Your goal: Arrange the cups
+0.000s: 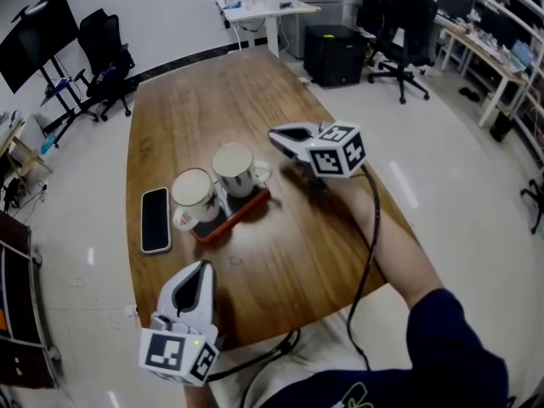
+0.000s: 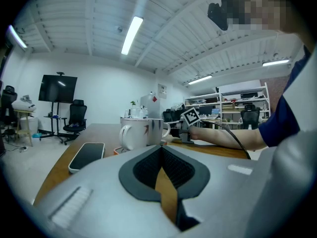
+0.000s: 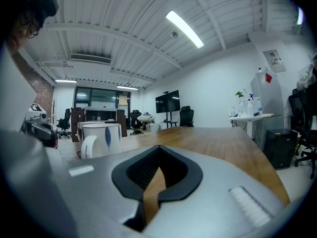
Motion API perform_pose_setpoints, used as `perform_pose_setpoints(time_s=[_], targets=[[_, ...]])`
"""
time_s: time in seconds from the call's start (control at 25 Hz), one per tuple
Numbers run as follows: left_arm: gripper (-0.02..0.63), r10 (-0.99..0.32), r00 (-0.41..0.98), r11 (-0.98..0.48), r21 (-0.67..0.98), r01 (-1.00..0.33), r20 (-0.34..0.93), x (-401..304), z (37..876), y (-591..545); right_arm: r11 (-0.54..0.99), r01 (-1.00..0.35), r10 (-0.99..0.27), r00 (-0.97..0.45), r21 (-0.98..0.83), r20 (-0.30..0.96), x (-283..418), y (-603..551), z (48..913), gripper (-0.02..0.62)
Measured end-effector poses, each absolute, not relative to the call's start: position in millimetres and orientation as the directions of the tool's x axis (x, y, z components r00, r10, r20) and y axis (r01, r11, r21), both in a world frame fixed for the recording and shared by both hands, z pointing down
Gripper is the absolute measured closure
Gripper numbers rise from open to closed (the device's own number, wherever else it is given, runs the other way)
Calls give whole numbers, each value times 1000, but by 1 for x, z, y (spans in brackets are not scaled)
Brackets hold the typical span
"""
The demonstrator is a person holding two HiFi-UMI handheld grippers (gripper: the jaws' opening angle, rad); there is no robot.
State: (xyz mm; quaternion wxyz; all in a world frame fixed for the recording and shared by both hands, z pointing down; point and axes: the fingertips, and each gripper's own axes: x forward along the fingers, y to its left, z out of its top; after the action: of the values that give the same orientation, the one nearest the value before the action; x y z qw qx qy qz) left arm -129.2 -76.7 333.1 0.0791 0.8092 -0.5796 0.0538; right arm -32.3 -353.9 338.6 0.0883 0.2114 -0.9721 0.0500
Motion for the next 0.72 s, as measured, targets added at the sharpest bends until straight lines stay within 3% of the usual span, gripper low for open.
perform_pose_setpoints(time_s=[0.48, 0.72], targets=[[603, -925, 91, -61, 93, -994, 368, -147, 364, -87, 906, -420, -402, -896, -60, 190, -31, -355, 339, 586], [603, -916, -7, 39, 71, -997, 400, -153, 364, -92, 905, -421, -404, -894, -61, 193, -32, -356, 338, 586]])
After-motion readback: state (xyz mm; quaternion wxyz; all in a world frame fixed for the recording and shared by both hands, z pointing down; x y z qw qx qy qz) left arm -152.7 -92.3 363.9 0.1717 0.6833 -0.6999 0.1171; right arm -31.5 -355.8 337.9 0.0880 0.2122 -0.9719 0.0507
